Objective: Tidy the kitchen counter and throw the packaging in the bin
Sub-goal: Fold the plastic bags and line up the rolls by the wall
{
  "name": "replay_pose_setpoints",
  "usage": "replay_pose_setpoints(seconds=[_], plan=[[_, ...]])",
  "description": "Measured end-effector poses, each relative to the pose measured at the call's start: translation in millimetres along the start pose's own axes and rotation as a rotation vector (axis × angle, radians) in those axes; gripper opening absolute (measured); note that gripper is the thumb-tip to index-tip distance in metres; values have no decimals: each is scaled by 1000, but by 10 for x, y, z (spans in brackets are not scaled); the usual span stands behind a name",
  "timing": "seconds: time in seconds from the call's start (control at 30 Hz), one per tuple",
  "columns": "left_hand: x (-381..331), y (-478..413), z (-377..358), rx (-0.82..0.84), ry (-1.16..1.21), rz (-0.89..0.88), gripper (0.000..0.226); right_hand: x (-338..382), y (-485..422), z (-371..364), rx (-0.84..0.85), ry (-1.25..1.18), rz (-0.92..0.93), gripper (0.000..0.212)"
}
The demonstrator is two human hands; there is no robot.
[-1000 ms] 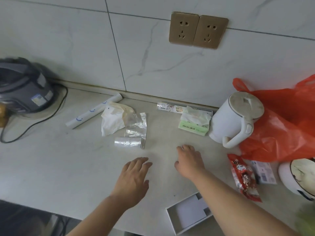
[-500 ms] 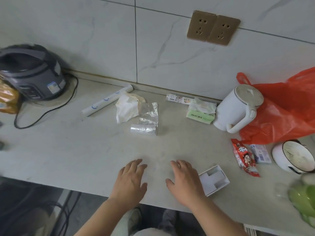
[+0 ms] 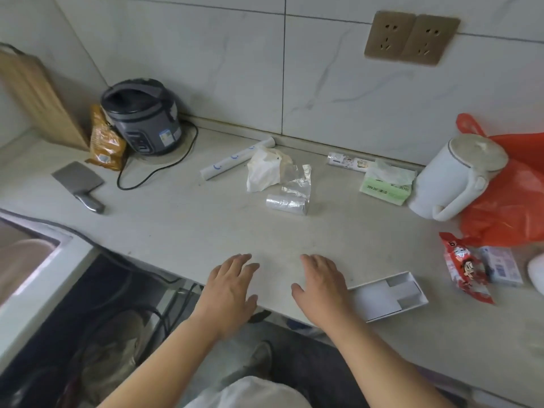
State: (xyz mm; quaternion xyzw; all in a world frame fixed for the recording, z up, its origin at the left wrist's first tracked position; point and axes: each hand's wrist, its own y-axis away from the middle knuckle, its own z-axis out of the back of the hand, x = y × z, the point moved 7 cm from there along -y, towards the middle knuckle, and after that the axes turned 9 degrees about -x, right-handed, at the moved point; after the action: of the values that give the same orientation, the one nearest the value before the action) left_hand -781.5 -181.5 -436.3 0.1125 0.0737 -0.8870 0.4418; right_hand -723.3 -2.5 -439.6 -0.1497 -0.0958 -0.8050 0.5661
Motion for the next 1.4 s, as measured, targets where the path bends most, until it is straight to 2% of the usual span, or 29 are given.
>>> replay_pose_setpoints(seconds=[0.1,0.27,0.47,0.67,0.83,1.0,1.2,1.4], plan=[[182,84,98,-25,-23,43,62,191,55,-87,-8,-21,19,43],[533,185,101,-31,73,104,62,431,-56,-226,33,51,43,41],[1194,84,224,-44,132,50,60,865,-444,-452,119,194,-25,33],[1732,-147,335,2,129,-24,60,1240,-801,-518,120,205,-131,36],[1791,-287,337,21,156,-79,59,1160,-956,-470,132,263,-191,34],[1838,-367,194,69,174,-44,59,862,-1329,-401,109,337,-218,30],[1715,-505,45,145,103,-61,61,570,-1901,-502,112,462,-113,46],[1414,-756,-101,186,50,-116,59,452,-2318,-781,160,446,-72,65]])
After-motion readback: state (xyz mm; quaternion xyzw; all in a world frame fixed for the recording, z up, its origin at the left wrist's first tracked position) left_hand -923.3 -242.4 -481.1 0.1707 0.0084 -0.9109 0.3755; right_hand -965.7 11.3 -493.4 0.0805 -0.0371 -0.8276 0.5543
